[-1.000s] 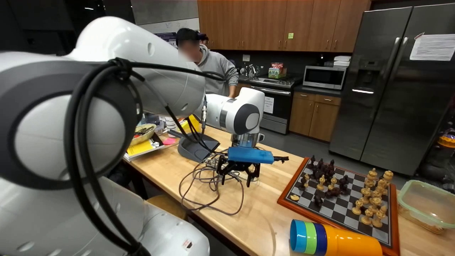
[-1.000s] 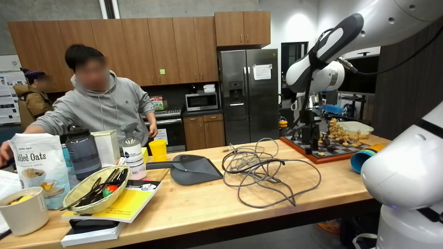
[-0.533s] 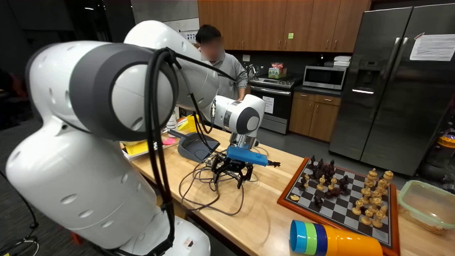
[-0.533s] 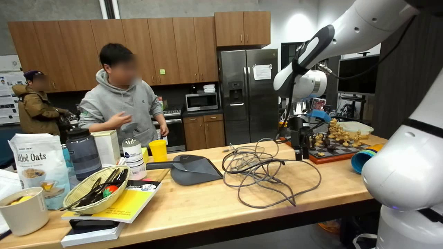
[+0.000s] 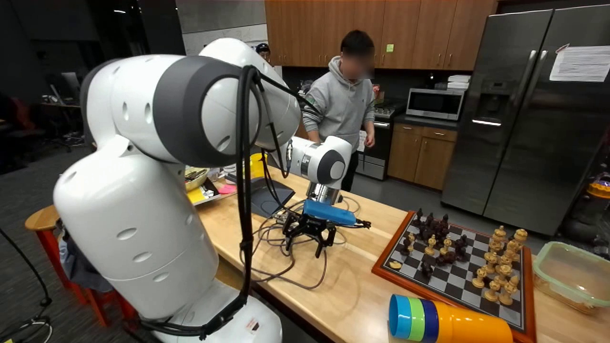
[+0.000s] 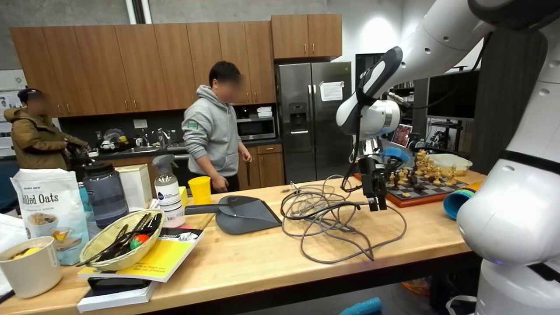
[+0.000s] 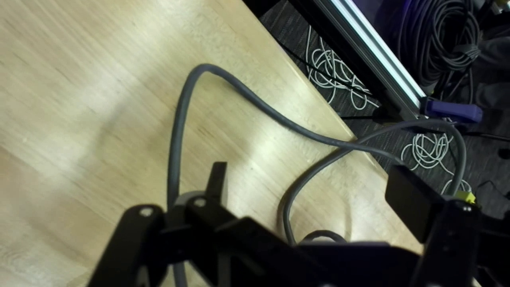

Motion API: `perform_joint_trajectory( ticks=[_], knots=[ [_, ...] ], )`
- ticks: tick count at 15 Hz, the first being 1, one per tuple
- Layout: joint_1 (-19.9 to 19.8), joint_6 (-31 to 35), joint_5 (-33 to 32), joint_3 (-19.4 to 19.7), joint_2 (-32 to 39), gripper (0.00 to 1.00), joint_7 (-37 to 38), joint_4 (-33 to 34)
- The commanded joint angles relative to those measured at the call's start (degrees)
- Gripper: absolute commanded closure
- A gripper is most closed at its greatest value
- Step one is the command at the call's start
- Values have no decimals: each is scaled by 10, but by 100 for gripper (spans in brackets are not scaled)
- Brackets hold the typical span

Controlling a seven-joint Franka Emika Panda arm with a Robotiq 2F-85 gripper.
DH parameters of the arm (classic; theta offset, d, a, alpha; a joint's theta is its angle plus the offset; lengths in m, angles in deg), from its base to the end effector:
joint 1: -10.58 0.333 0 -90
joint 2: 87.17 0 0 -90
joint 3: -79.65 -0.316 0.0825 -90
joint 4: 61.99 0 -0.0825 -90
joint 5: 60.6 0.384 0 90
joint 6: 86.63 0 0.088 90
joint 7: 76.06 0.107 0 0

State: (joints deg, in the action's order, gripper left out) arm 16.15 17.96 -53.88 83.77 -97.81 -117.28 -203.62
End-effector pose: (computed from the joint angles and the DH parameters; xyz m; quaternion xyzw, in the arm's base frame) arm 0.3979 0.0201 0.3346 -0.9141 -0.3300 0.1950 0.1324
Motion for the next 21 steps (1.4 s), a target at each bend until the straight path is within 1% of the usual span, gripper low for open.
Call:
perform_joint_trajectory(
  ticks=[1, 5, 13, 21],
  knots=[
    [-14, -22, 0, -4, 14, 0, -8, 25],
    [-25, -24, -1, 0, -10, 0, -11, 12],
    [-46, -59, -11, 8, -48, 0, -25, 2],
    [-41, -54, -24, 5, -17, 0, -60, 33]
  ],
)
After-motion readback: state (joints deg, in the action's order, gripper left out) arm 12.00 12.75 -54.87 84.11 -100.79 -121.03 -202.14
